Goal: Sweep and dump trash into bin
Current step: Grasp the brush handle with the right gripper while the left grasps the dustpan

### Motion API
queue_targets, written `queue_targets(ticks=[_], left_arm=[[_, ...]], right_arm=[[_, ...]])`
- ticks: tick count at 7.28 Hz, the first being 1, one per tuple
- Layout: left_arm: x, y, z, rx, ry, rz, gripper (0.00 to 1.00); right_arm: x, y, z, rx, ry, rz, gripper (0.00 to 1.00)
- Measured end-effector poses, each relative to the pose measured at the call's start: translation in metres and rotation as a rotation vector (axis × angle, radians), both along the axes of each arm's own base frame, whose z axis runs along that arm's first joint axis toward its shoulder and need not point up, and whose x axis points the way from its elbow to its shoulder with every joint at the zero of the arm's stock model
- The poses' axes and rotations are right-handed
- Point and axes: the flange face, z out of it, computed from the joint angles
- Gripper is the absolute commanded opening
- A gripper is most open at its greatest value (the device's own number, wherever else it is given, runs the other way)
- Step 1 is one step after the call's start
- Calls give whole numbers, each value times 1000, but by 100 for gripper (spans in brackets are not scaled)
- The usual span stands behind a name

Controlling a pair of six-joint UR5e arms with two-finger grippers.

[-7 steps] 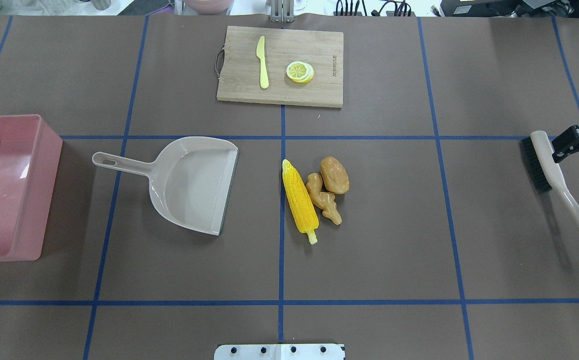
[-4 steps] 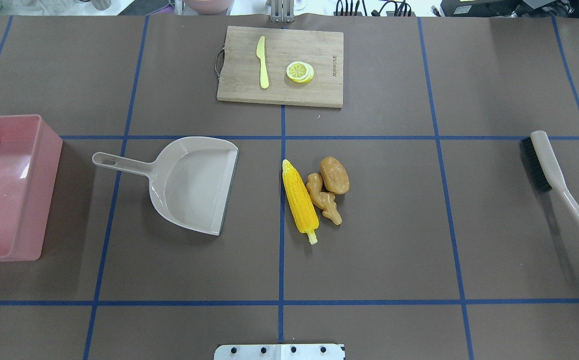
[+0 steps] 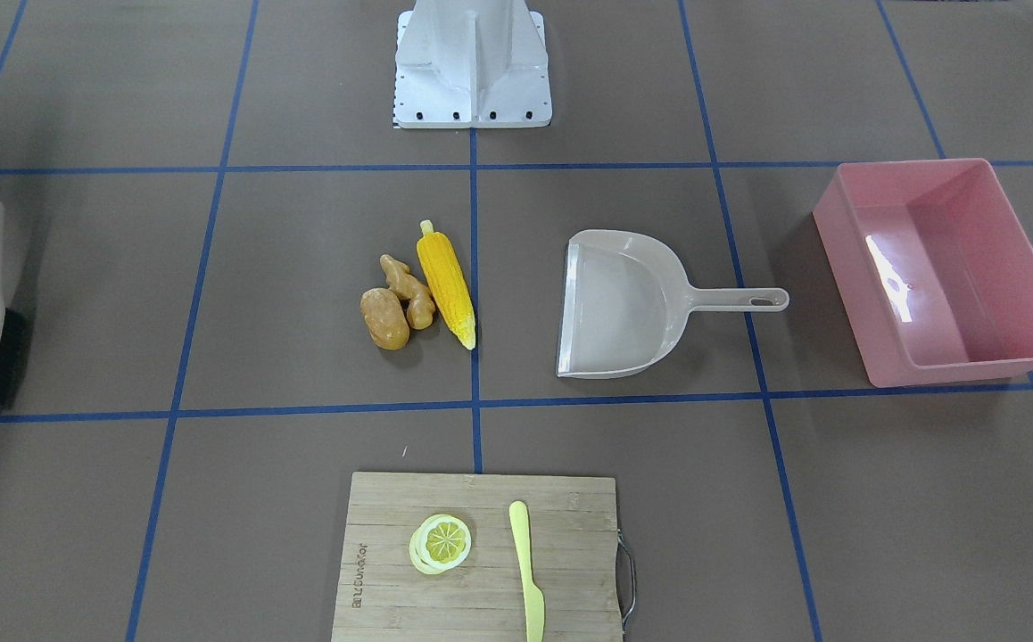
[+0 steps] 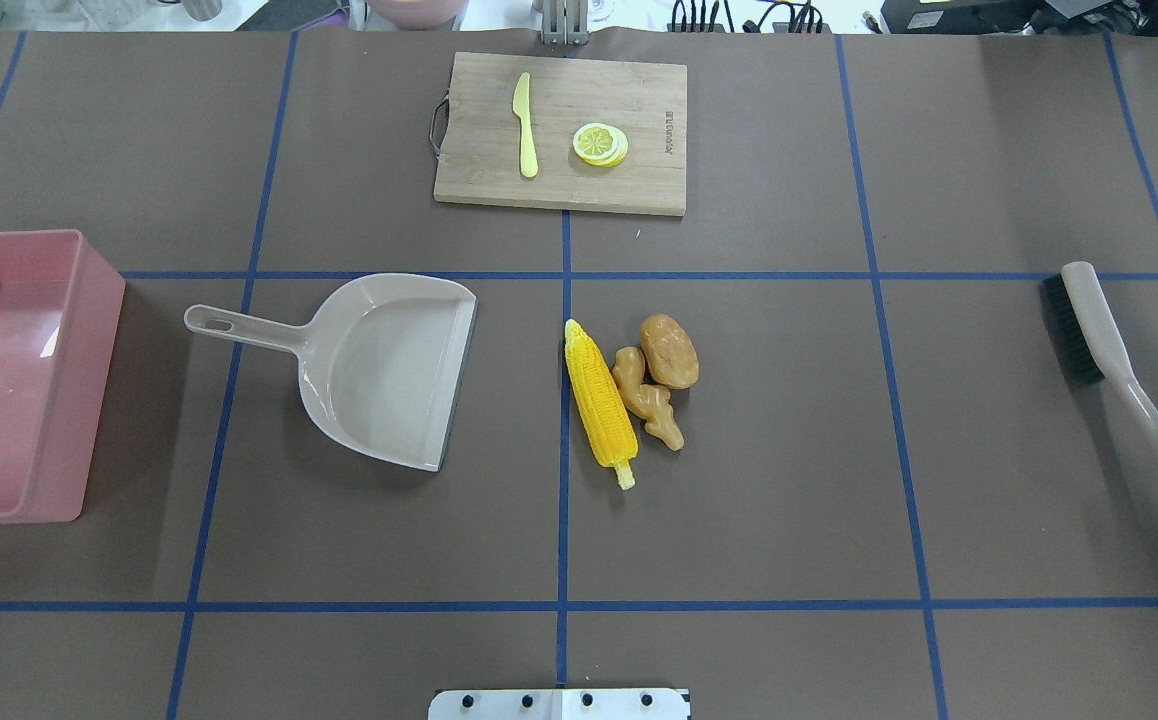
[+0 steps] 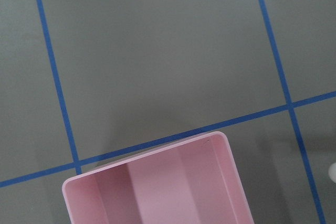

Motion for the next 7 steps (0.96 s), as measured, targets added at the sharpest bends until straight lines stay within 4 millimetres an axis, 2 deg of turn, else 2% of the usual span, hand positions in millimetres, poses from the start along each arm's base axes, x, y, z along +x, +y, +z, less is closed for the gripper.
queue_targets(ticks=[2,3,5,6,7], left_arm=[[47,0,-29,94,2,112,100],[72,2,-42,149,-24,158,100],[132,9,-65,287,-96,260,100],[167,17,-76,352,-128,315,100],[198,28,-80,403,-145,379,100]], right_arm=[[-34,-11,-14,-9,-17,27,99],[-44,-11,-19,-10,-20,23,99],[-47,-1,-15,-9,-15,1,99],[-44,7,-12,-1,-13,-20,95],[-40,13,-8,9,-12,-40,69]])
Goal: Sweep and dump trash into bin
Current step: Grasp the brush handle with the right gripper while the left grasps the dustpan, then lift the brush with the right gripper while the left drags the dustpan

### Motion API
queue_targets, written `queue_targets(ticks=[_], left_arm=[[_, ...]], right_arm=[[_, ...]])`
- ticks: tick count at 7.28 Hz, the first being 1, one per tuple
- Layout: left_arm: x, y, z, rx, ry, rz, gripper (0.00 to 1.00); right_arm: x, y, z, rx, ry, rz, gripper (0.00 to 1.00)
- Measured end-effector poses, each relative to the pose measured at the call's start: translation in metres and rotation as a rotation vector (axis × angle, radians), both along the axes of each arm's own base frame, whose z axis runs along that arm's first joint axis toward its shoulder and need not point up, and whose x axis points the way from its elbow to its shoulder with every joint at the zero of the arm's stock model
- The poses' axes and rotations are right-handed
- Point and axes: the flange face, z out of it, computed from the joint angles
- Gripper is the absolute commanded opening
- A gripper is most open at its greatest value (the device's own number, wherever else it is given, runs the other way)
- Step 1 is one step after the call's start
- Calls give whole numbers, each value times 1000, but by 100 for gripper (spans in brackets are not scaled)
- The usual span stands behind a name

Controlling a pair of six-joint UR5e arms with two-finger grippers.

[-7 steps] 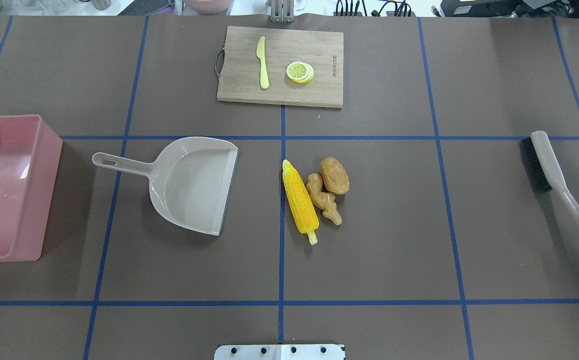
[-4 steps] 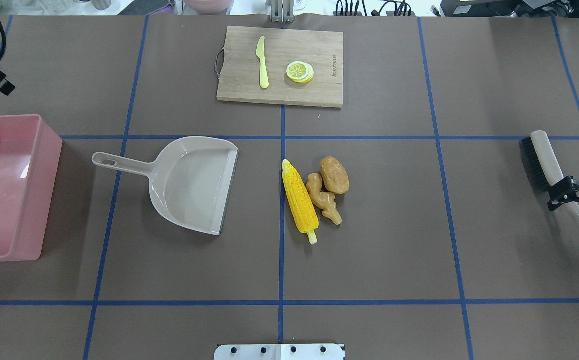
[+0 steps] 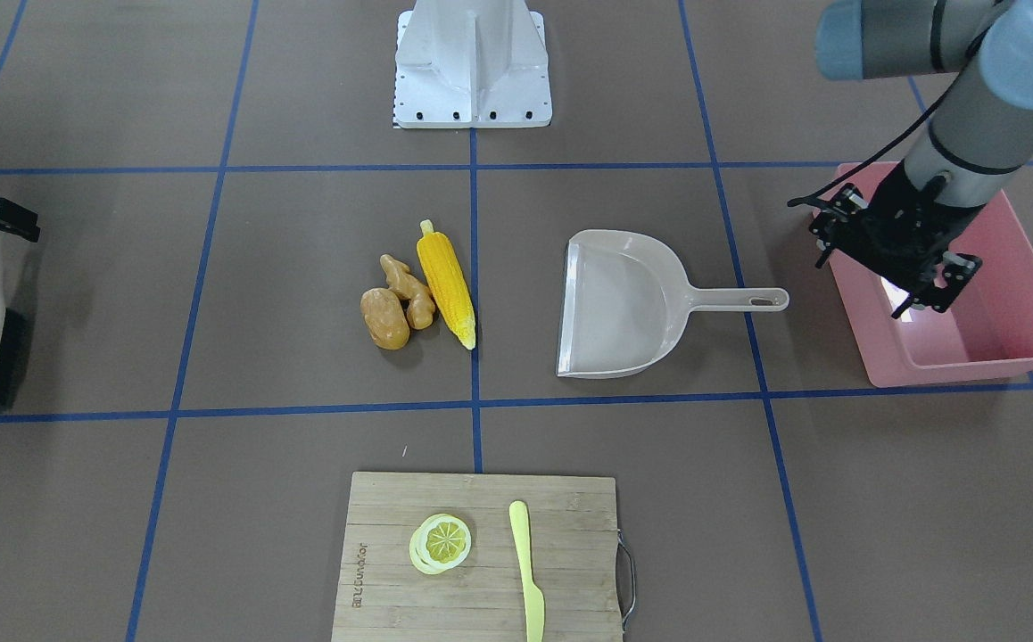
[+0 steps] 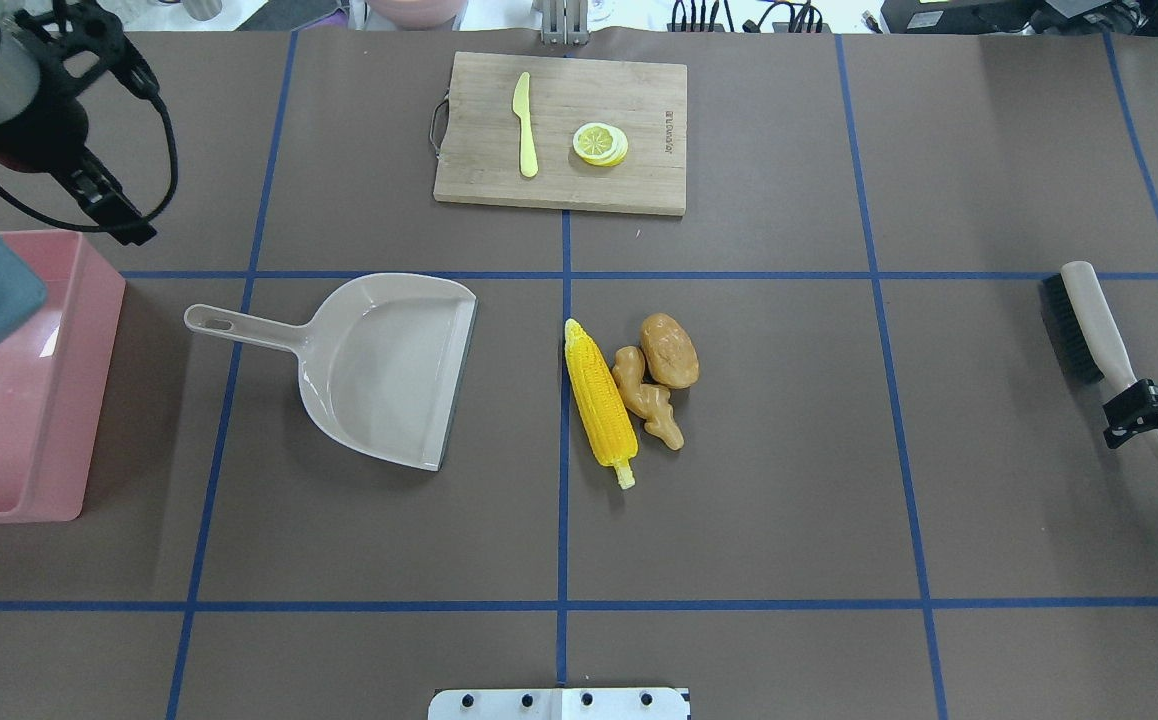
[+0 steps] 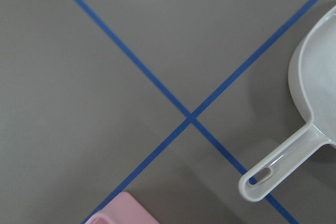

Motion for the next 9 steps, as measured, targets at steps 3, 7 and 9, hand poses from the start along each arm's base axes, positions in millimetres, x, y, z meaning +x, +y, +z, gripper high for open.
queue_targets(ticks=[3,7,9], left_arm=[[63,17,14,147,-33,250,99],[89,23,32,254,-33,367,99],[106,31,38,269,-37,420,99]], right_arm=[[3,6,8,23,2,-40,0],[10,4,11,82,-22,-109,0],[25,-6,1,104,-40,-79,0]])
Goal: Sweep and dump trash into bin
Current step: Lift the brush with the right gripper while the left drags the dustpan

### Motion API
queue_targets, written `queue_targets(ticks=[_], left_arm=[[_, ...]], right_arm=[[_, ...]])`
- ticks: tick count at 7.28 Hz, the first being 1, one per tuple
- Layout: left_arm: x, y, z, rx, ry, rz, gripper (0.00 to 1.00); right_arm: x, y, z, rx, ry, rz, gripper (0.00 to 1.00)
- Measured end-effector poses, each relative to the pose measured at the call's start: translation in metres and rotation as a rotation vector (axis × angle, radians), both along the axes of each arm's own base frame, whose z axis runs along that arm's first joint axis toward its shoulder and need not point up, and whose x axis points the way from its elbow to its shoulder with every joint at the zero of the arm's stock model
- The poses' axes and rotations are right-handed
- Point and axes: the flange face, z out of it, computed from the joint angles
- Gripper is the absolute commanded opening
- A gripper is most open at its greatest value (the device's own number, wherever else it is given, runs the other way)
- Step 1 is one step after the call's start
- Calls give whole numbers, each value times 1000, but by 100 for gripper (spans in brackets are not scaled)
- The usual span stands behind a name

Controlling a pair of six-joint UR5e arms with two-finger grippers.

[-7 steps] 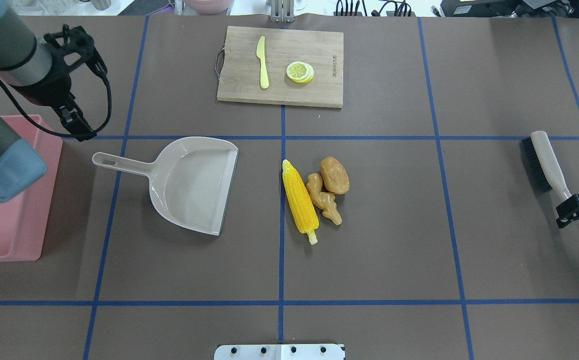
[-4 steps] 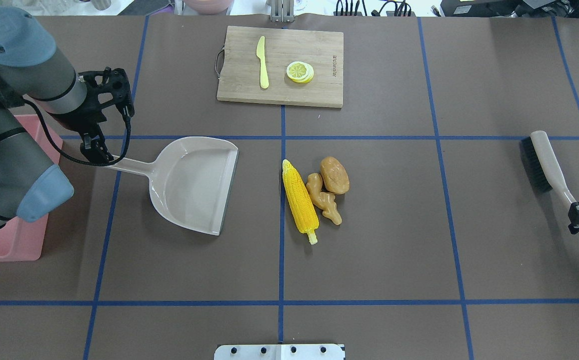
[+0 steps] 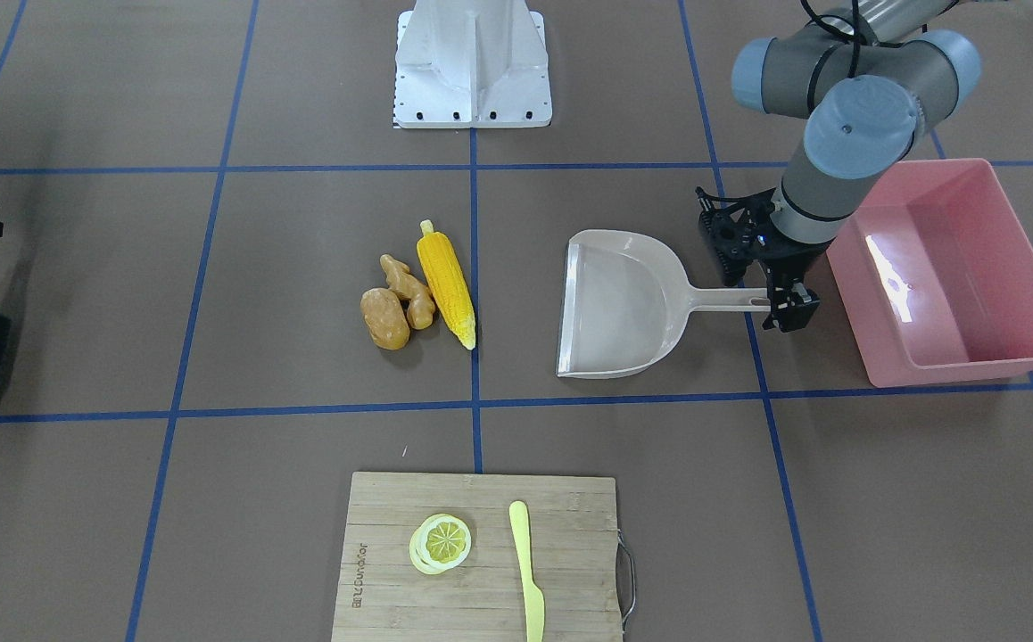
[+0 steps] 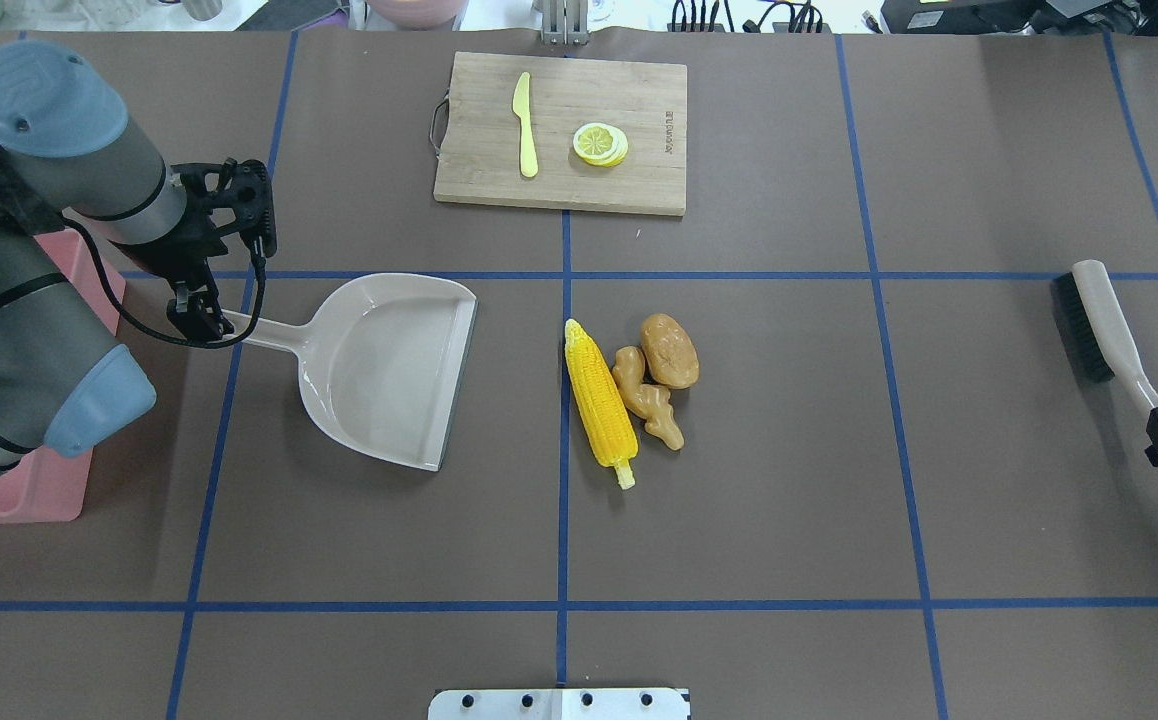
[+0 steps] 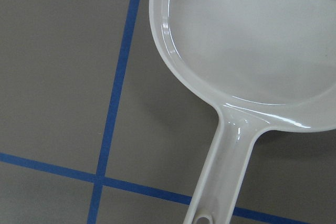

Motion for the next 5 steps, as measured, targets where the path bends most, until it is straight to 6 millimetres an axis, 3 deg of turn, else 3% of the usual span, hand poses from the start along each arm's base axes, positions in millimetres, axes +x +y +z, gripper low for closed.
queue_targets(ticks=[2,5], left_arm=[[23,9,7,-6,-13,45,99],[39,8,24,-32,-39,63,97]], right_arm=[[15,-5,-27,38,-40,34,0],[16,-5,-62,86,-93,33,0]])
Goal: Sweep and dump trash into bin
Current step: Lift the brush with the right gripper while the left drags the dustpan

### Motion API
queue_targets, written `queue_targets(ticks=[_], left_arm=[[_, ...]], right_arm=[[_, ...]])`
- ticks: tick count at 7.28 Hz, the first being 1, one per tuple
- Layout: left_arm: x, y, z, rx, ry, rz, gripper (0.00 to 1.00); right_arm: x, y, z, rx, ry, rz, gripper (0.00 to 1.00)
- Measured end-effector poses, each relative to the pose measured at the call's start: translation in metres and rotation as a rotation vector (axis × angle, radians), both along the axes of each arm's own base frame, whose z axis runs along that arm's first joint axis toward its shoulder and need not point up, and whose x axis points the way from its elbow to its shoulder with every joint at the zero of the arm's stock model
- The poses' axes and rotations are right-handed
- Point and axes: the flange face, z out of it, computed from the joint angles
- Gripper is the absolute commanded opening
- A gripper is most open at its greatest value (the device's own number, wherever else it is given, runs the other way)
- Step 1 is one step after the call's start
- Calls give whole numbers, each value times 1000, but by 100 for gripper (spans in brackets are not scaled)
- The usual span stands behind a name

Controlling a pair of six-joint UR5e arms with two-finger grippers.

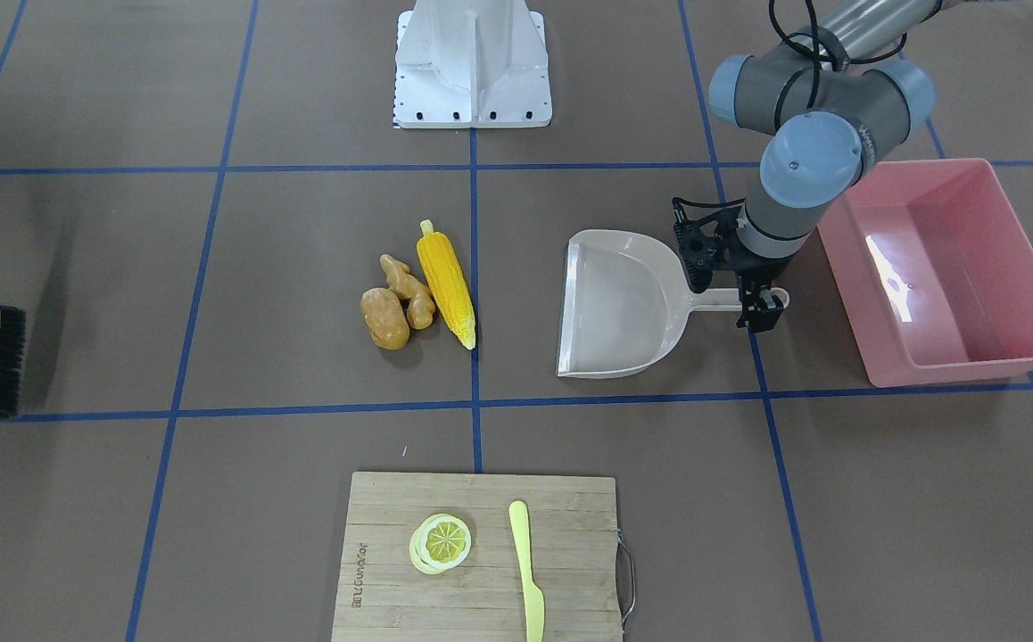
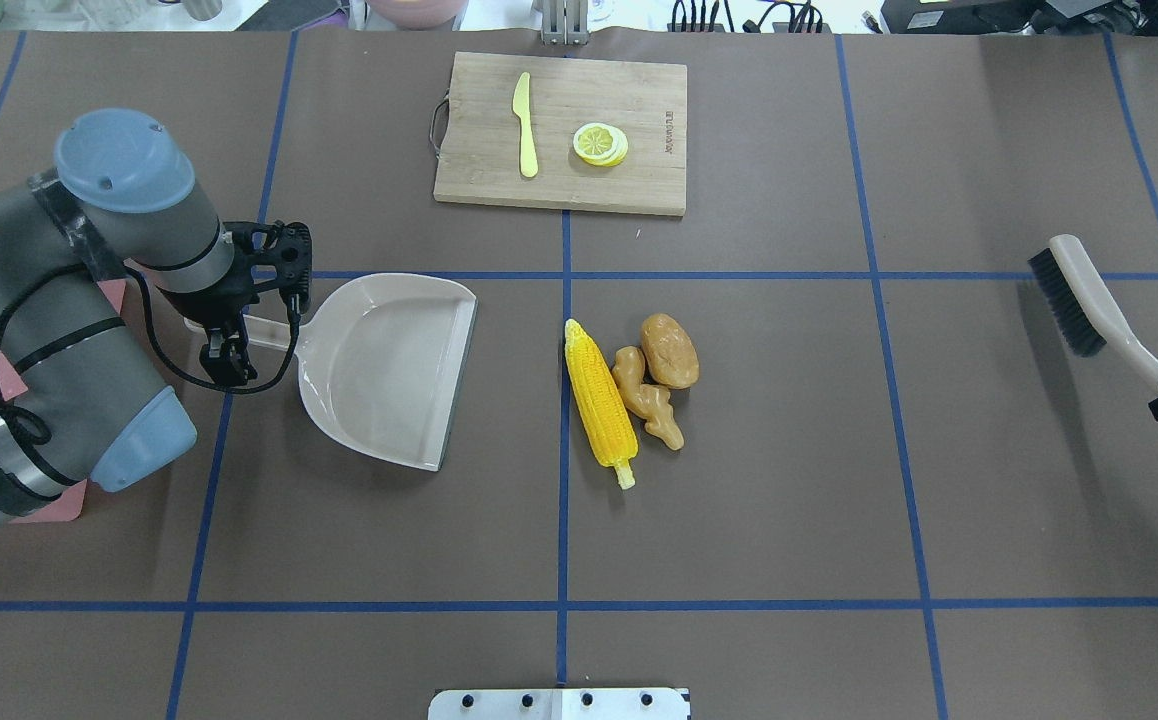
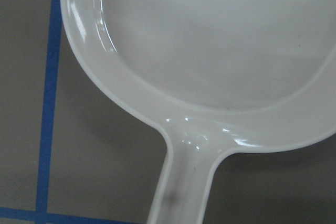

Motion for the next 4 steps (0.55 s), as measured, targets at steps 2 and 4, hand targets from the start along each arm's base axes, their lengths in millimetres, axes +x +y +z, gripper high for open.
queue_targets(ticks=[2,4], left_arm=[[8,-5,6,-1,-1,3,69],[11,-8,9,5,7,4,51]], right_arm=[[-8,2,-9,29,5,-18,0],[-19,5,-35,82,-23,-48,0]])
